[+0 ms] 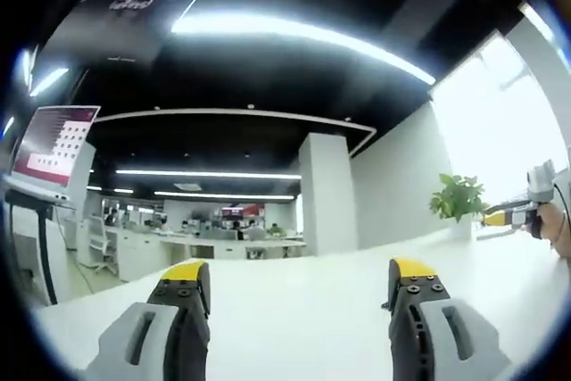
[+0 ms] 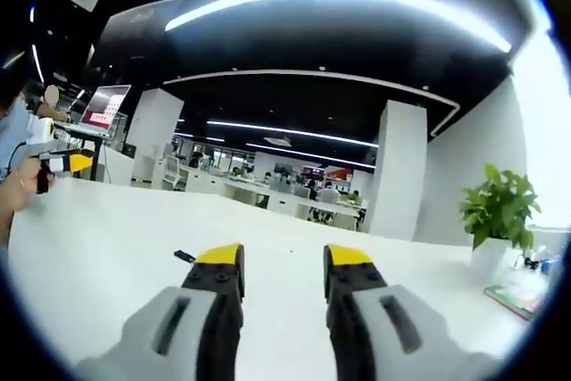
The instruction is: Snap the two parts of the plastic buckle together until the buckle closes and remains connected.
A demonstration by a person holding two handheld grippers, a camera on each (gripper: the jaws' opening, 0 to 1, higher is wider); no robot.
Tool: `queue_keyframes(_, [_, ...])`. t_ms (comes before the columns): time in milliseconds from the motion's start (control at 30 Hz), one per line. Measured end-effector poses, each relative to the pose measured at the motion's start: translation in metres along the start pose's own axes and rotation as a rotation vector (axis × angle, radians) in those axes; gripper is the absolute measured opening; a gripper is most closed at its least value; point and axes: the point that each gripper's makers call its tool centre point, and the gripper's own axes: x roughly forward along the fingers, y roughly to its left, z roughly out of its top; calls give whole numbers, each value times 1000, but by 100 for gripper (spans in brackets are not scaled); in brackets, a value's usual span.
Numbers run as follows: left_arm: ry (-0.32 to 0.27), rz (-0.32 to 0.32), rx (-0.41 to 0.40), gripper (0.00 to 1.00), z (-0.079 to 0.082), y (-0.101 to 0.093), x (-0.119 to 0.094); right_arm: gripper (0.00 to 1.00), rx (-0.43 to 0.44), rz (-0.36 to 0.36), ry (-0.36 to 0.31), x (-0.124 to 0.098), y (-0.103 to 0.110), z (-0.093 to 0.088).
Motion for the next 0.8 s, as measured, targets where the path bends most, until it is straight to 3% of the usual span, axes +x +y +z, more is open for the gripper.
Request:
queue_keyframes(233, [12,11,33,85,-5,-2,6,40,30,-13,-35,-1,-4,6])
queue_keyframes(467, [36,59,49,86,-12,6,6,47,149,15,-42,3,-1,2])
queue_keyframes(567, [52,78,46,87,-16,11,6,47,220,39,-76,4,2,5])
queue_keyframes(700, [80,86,43,87,-23,13,8,47,234,50,-32,6,3,-6])
queue_keyframes(800, [96,90,61,86,-26,12,9,45,260,58,-34,5,5,-6])
